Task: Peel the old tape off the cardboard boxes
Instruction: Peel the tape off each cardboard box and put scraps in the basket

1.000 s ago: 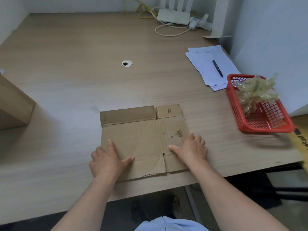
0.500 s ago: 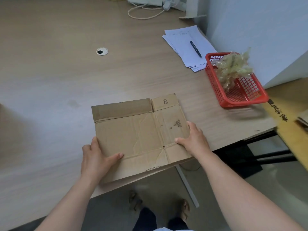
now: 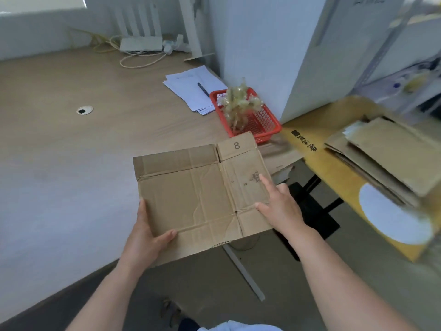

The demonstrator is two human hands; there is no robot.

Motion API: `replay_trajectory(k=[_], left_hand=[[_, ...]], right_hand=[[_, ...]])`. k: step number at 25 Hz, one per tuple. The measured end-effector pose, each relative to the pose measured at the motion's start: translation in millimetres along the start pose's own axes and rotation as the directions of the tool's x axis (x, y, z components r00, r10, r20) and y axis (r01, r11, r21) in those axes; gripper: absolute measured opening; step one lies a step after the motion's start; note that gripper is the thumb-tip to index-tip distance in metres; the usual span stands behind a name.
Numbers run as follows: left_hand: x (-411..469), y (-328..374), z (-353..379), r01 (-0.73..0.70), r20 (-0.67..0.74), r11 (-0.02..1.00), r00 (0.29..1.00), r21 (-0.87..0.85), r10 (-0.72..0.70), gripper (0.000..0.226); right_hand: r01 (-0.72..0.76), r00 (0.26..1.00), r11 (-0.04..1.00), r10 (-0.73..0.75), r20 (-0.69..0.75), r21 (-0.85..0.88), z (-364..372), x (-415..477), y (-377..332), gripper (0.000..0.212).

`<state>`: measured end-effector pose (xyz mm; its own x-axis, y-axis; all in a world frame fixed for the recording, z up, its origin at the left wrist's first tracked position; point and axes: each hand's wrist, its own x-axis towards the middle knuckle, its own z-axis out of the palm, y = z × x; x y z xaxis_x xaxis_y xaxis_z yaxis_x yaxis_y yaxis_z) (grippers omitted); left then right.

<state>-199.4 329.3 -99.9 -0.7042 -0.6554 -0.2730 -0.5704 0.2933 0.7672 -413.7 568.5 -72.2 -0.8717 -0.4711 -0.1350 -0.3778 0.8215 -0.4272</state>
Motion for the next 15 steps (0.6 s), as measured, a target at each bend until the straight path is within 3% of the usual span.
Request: replay_trajectory(k=[7,15], left_hand=[[-52.9,133.2,119.8,-0.278,0.091,0.96,0.957,0.027,0.275,0.114],[-112.1,259.0,264.7,-0.525,0.28,0.851,0.816,-0.008,0.506,0.119]], right_hand=[[-0.113,0.954,0.991,0.129,-0.271,0.074,-120.2,-92.1,155.1,0.075],[-0.365,0.799,0.91,0.415,-0.435,0.198,-204.2,-187.4,310.0,0.072]])
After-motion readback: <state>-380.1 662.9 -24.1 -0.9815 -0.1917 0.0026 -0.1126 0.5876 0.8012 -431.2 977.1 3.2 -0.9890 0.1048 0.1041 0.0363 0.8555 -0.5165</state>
